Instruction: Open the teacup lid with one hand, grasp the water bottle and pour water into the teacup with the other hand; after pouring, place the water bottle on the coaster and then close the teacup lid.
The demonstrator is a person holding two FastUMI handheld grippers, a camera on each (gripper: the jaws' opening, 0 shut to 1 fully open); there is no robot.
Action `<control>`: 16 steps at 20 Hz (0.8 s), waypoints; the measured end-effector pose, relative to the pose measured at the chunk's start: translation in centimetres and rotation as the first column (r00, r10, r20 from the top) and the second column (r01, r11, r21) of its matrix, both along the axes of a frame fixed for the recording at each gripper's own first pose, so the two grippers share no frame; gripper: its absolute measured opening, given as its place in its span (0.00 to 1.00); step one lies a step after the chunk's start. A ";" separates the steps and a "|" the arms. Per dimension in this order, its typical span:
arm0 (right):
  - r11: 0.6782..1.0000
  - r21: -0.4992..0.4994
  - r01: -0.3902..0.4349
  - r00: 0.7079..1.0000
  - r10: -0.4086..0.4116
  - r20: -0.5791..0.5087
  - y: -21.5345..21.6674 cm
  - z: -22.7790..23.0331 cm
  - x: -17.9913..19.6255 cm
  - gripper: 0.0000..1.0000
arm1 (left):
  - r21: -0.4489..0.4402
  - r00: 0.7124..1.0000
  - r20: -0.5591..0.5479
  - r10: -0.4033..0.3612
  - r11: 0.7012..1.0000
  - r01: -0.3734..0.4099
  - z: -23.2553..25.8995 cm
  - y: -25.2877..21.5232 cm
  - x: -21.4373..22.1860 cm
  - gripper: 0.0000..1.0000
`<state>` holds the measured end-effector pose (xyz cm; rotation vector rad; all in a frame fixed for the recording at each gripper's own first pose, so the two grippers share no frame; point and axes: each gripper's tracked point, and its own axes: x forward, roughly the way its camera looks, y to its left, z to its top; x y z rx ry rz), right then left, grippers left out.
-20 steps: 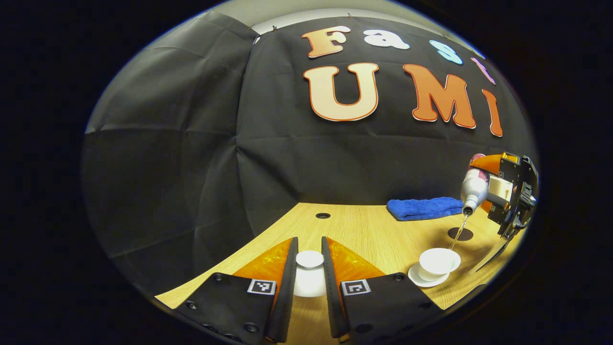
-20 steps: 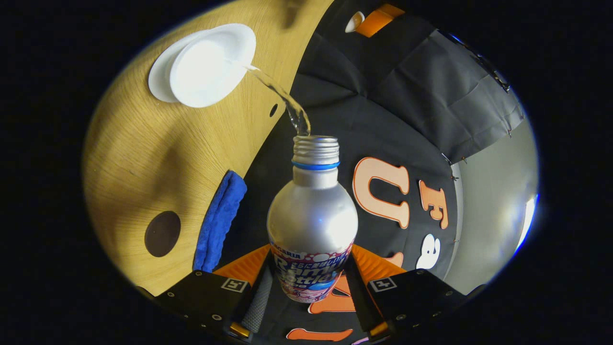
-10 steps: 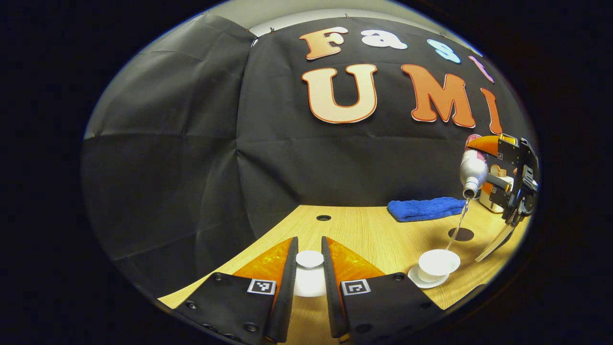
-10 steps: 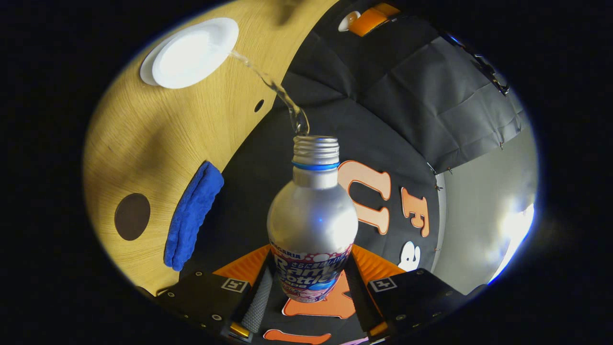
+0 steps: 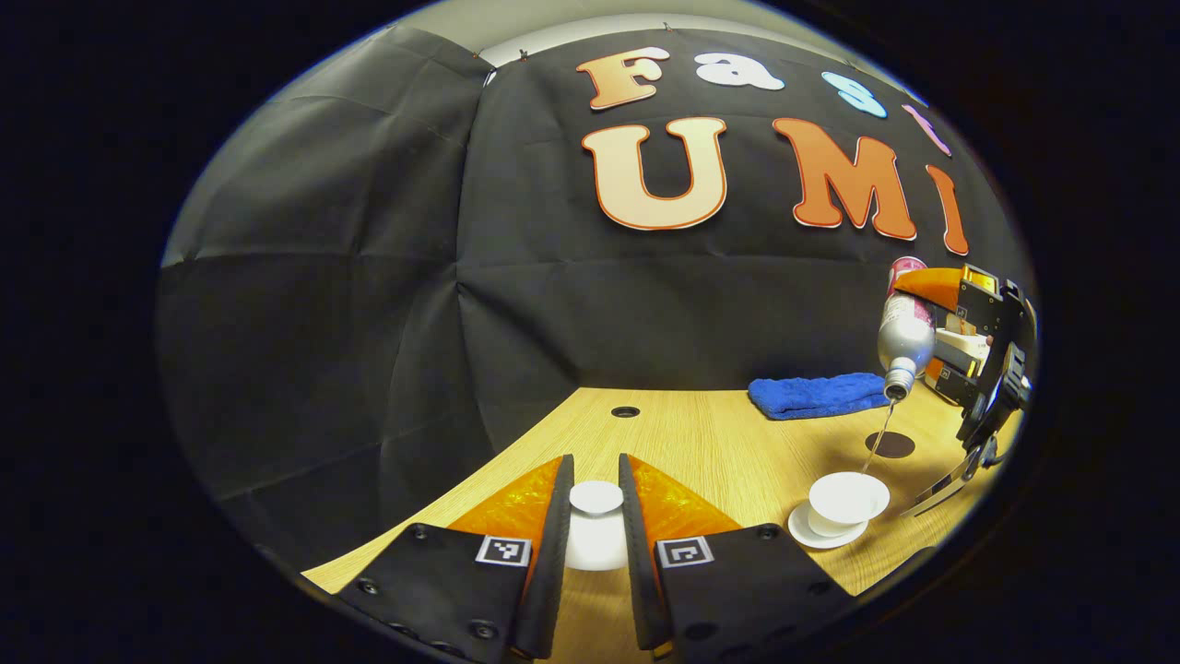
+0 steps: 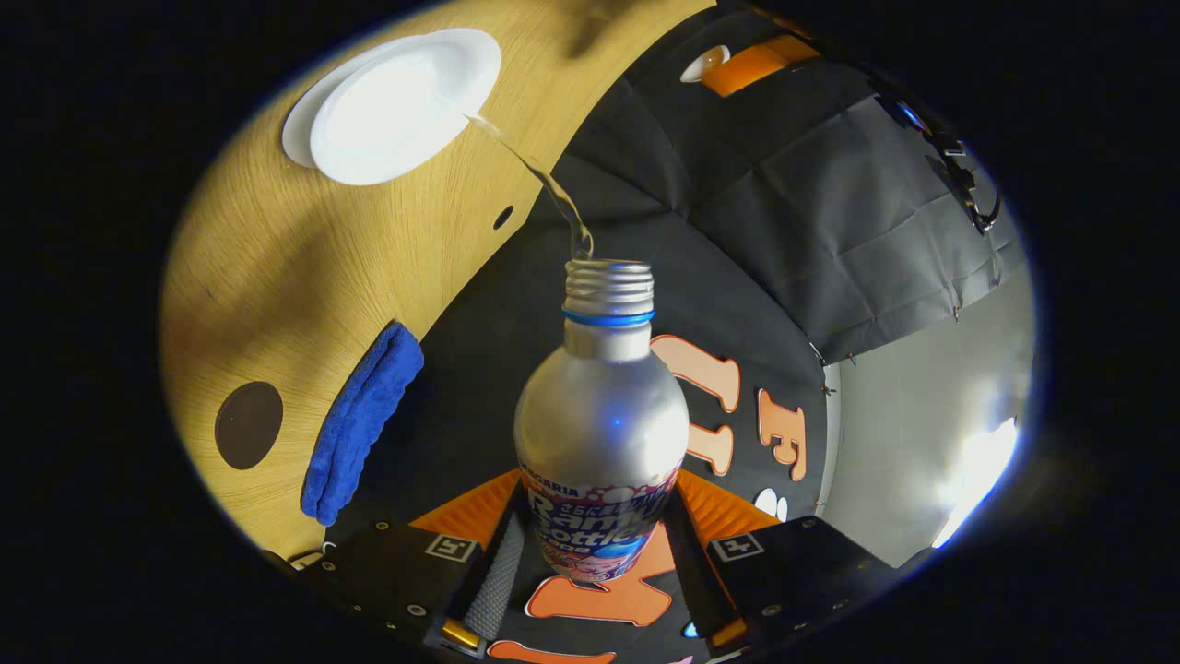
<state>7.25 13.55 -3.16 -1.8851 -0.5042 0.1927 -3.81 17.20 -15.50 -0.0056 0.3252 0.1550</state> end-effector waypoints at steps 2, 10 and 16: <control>1.000 -0.004 -0.005 1.000 0.005 -0.009 0.1 -0.7 -0.2 0.77 | 0.001 1.000 0.002 0.001 1.000 -0.001 0.1 -0.1 0.1 0.36; 0.999 -0.006 -0.040 0.999 0.040 -0.035 1.0 -2.9 -0.9 0.77 | 0.007 1.000 -0.005 -0.013 1.000 0.013 0.1 -1.4 0.2 0.36; 0.998 0.032 -0.044 0.997 0.046 -0.068 0.9 -4.2 -1.2 0.77 | 0.011 1.000 -0.011 -0.025 1.000 0.026 0.1 -2.7 0.6 0.36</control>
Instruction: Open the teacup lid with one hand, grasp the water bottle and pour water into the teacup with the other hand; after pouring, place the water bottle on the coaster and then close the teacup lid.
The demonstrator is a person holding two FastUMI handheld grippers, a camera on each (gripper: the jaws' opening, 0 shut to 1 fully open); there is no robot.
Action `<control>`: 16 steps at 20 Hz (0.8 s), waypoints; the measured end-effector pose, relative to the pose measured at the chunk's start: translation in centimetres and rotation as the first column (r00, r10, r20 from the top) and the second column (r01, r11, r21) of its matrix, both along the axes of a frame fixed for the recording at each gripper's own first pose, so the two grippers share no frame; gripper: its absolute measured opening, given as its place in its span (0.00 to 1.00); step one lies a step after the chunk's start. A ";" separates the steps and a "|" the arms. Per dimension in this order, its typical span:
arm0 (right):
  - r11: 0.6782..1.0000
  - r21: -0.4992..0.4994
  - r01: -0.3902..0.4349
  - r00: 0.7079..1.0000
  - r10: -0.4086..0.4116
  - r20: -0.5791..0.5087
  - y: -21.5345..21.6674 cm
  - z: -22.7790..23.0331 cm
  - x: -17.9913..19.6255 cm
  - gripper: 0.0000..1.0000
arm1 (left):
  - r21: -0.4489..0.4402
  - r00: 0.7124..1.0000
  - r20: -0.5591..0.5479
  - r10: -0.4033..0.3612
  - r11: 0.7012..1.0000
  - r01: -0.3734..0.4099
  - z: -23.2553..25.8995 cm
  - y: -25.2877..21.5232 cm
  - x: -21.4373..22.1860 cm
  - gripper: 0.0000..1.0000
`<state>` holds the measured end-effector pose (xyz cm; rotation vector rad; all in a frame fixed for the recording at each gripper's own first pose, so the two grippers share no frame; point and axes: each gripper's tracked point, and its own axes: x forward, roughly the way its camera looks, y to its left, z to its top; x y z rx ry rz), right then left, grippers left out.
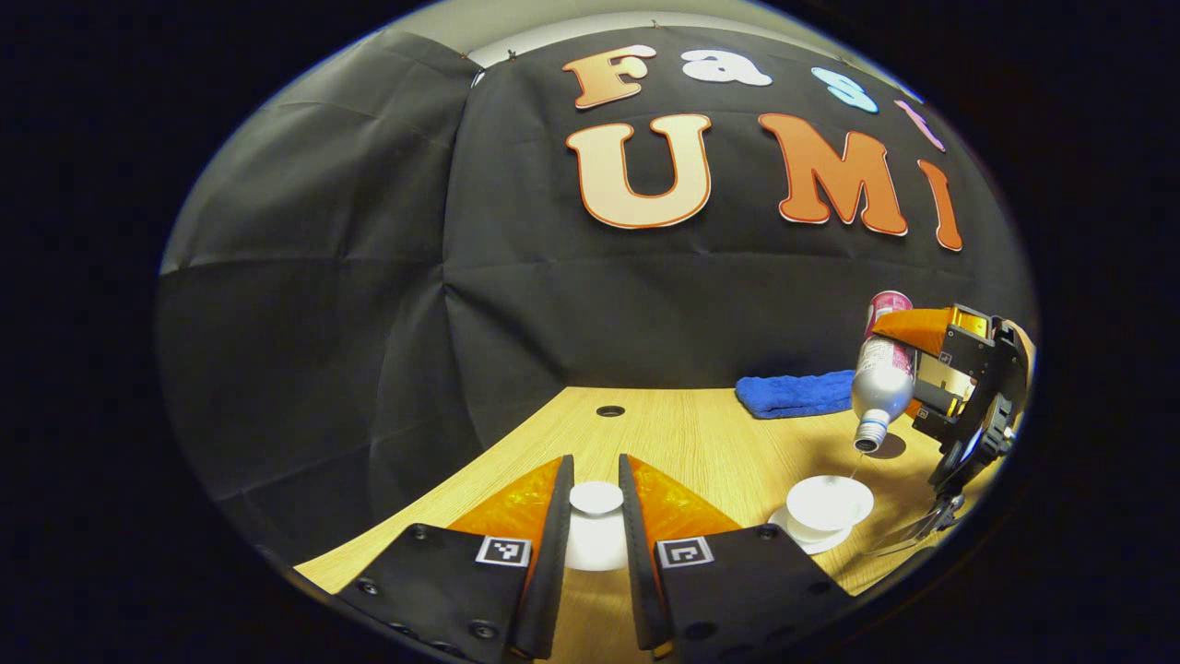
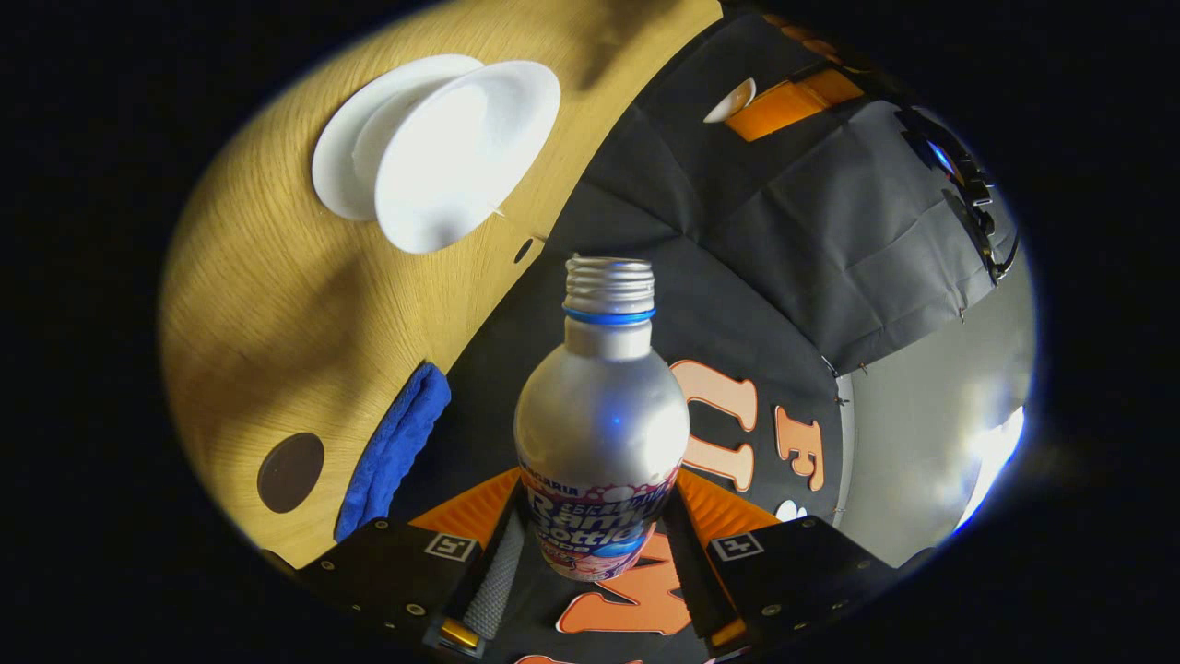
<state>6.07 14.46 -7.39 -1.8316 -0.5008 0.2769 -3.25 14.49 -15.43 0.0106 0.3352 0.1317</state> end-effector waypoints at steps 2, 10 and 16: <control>1.000 0.014 -0.007 1.000 0.008 -0.011 0.2 -0.3 -0.3 0.77 | 0.004 1.000 0.003 -0.005 1.000 0.005 0.3 -0.5 0.1 0.36; 0.987 0.163 0.014 0.985 0.015 -0.173 0.5 -3.0 -1.2 0.77 | 0.011 0.999 0.028 -0.020 1.000 0.020 1.6 -2.4 0.9 0.36; 0.913 0.377 0.154 0.936 -0.013 -0.351 -2.0 -3.9 -0.6 0.78 | 0.011 0.999 0.034 -0.033 0.999 0.032 2.0 -3.3 1.4 0.36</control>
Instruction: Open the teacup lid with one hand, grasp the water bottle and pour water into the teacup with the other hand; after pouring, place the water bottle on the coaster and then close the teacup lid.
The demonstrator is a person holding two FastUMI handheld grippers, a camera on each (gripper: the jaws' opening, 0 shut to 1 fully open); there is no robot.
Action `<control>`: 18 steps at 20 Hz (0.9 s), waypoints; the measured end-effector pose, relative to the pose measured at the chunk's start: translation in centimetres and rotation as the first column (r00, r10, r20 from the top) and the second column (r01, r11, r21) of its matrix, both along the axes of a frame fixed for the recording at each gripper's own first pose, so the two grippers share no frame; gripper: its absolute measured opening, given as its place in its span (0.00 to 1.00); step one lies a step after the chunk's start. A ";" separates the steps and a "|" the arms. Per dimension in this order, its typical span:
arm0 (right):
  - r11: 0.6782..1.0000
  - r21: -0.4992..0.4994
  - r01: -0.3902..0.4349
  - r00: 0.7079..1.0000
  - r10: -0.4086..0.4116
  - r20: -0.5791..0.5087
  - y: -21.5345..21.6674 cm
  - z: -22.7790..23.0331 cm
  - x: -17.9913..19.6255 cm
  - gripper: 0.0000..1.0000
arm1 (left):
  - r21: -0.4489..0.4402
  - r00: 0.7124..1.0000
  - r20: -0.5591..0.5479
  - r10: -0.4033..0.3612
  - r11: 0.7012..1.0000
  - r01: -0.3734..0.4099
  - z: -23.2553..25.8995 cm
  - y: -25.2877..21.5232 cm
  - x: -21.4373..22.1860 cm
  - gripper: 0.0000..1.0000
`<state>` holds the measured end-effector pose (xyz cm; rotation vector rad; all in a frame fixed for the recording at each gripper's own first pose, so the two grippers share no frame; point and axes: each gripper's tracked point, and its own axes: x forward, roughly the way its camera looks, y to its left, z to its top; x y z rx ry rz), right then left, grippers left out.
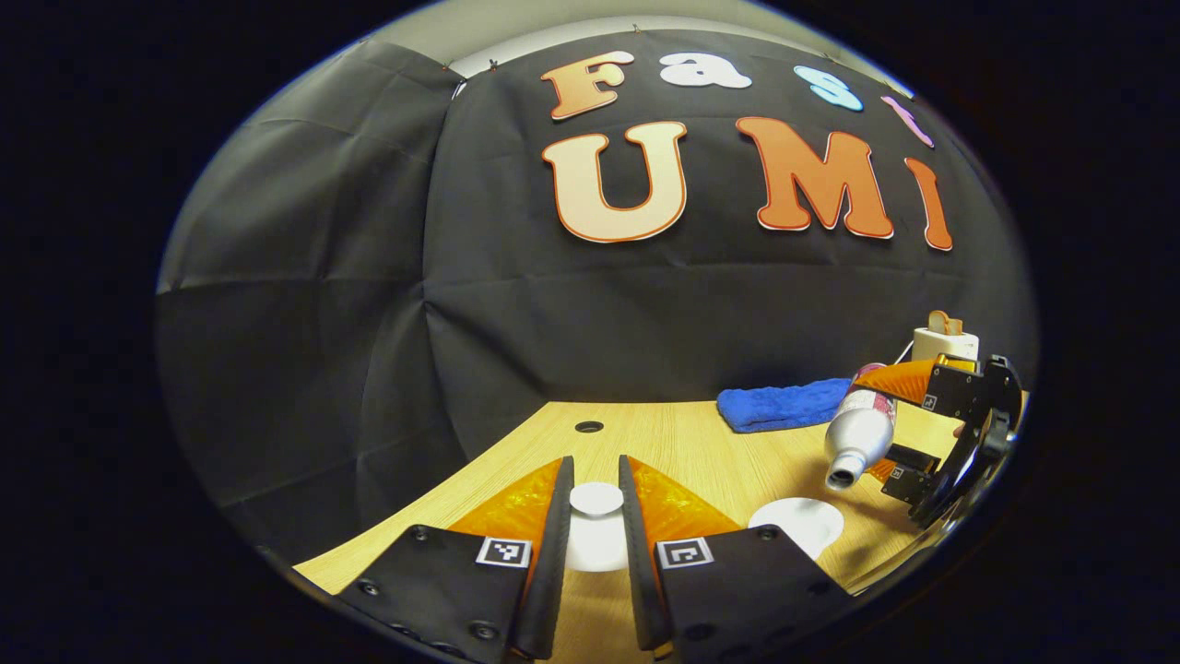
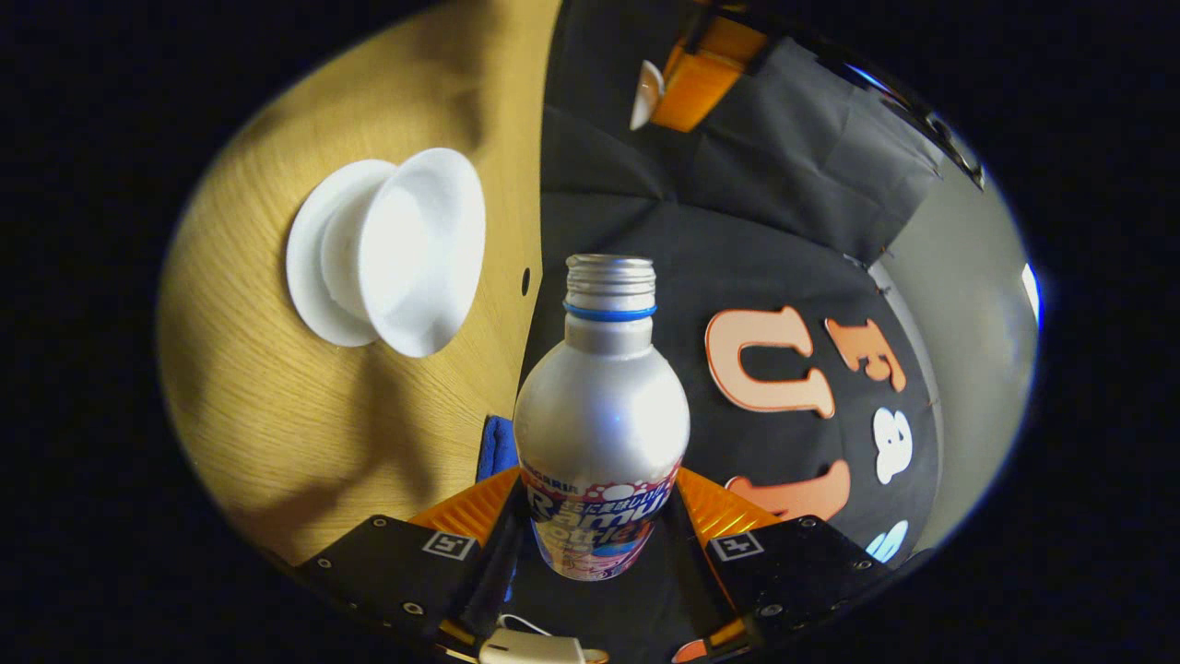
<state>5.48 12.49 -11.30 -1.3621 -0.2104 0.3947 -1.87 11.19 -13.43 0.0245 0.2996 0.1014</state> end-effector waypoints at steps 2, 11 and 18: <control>0.993 0.110 0.037 0.997 -0.029 -0.071 -0.8 0.0 0.8 0.77 | -0.002 1.000 0.005 -0.006 1.000 0.006 0.1 -0.6 0.3 0.36; 0.781 0.538 0.317 0.918 -0.110 -0.380 -4.7 -1.5 4.6 0.78 | -0.015 0.998 0.026 -0.051 0.999 0.052 1.2 -3.1 1.0 0.36; 0.494 0.683 0.538 0.787 -0.005 -0.617 -6.7 -4.9 7.0 0.78 | -0.018 0.999 0.026 -0.039 0.999 0.039 1.1 -3.5 1.1 0.36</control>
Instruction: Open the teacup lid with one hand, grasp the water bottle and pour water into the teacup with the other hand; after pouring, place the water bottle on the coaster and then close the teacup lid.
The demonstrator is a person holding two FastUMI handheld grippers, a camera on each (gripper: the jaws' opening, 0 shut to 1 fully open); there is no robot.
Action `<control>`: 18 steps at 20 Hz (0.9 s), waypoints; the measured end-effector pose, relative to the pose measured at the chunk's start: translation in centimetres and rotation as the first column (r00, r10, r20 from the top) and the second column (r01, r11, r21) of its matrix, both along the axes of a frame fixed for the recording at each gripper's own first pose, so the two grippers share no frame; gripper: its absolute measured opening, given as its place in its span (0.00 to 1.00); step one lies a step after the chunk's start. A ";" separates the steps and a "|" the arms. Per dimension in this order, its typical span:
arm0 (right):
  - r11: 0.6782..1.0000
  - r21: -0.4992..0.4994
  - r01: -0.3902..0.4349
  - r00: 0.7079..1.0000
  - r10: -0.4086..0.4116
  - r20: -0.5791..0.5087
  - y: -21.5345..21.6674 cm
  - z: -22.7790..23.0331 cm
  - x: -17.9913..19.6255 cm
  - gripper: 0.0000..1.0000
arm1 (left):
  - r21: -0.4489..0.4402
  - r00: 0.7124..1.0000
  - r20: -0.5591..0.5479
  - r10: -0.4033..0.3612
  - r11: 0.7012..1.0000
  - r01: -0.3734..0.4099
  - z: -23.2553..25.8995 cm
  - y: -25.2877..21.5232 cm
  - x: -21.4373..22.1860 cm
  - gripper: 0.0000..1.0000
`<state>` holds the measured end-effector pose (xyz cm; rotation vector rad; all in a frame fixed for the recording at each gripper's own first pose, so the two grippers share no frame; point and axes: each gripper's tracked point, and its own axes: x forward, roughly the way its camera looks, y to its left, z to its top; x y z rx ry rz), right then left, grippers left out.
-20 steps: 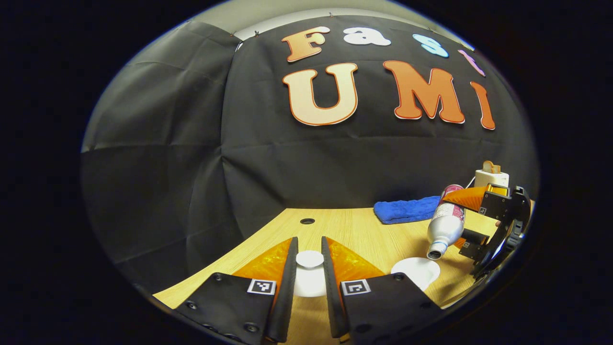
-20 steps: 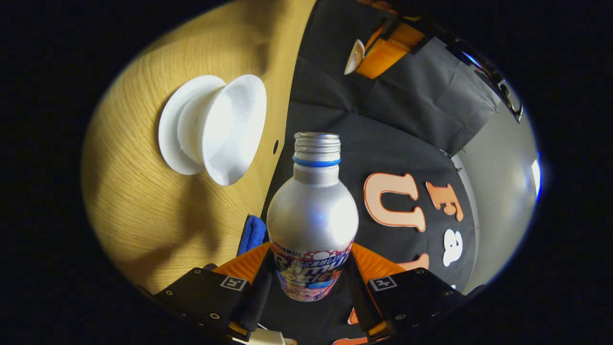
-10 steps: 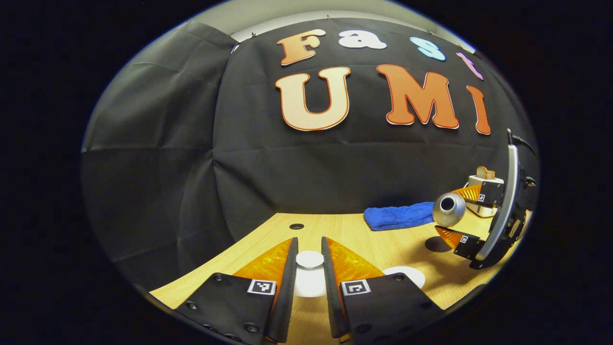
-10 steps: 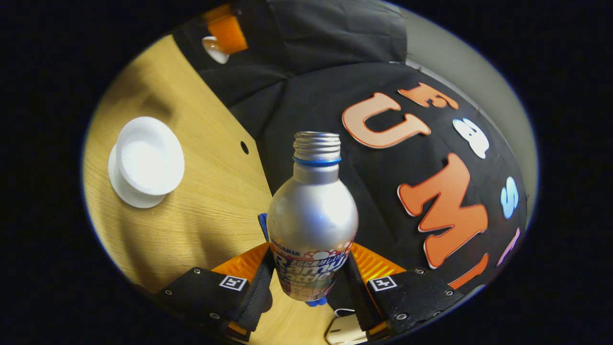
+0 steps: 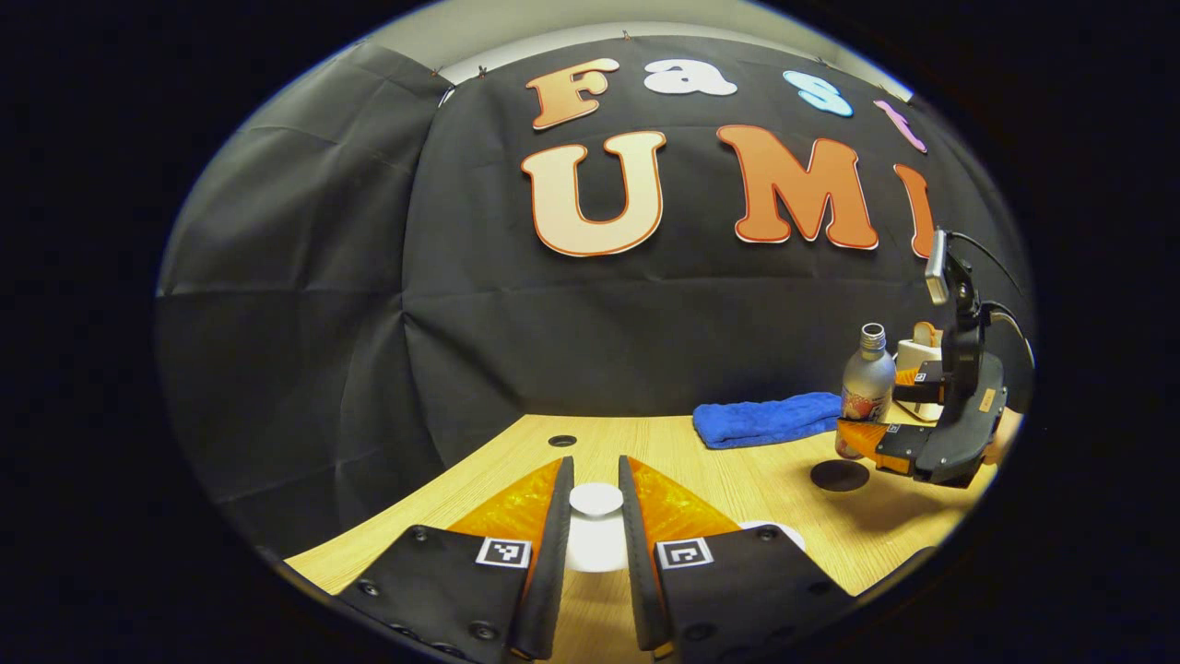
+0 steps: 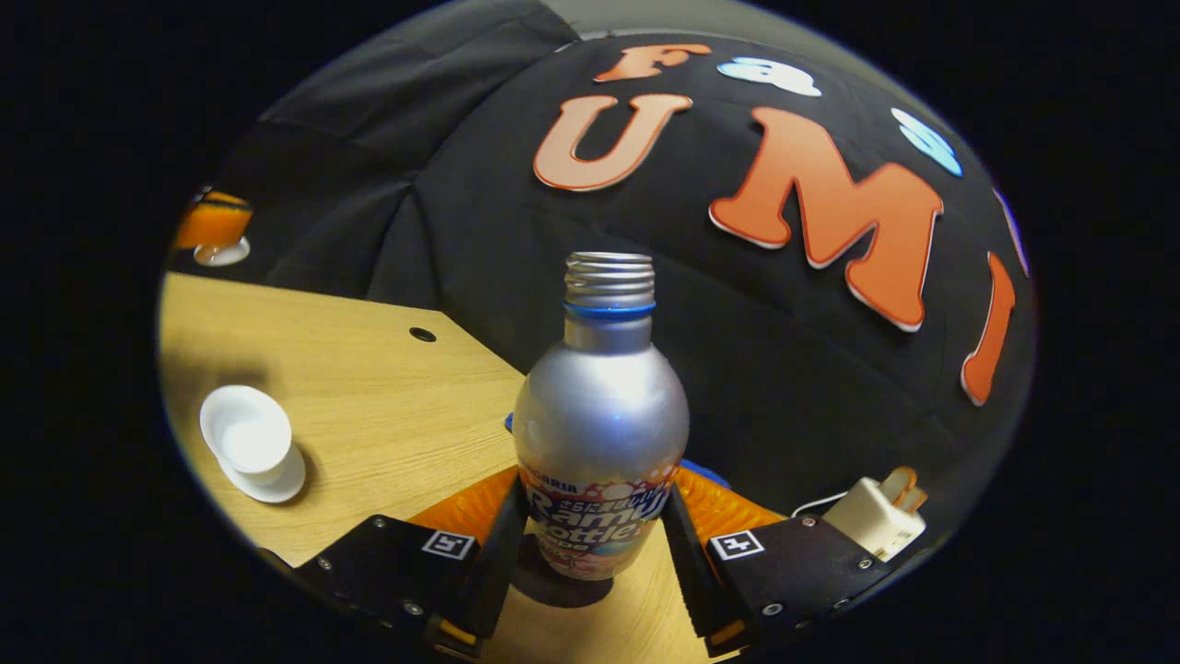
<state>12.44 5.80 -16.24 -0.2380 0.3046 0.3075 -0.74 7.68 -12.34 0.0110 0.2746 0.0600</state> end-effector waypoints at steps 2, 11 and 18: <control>0.997 0.069 0.030 0.998 -0.026 -0.062 -0.3 -1.2 0.3 0.78 | -0.005 1.000 -0.001 -0.002 1.000 0.002 -0.1 -0.3 0.0 0.36; 0.981 0.164 0.104 0.983 -0.076 -0.167 -0.9 -5.4 1.2 0.78 | -0.031 1.000 -0.024 -0.013 0.999 0.012 -1.1 -1.6 0.6 0.36; 0.969 0.217 0.122 0.977 -0.078 -0.201 -0.9 -6.0 0.8 0.82 | -0.103 0.997 -0.045 -0.064 0.993 0.059 -2.0 -4.9 1.7 0.36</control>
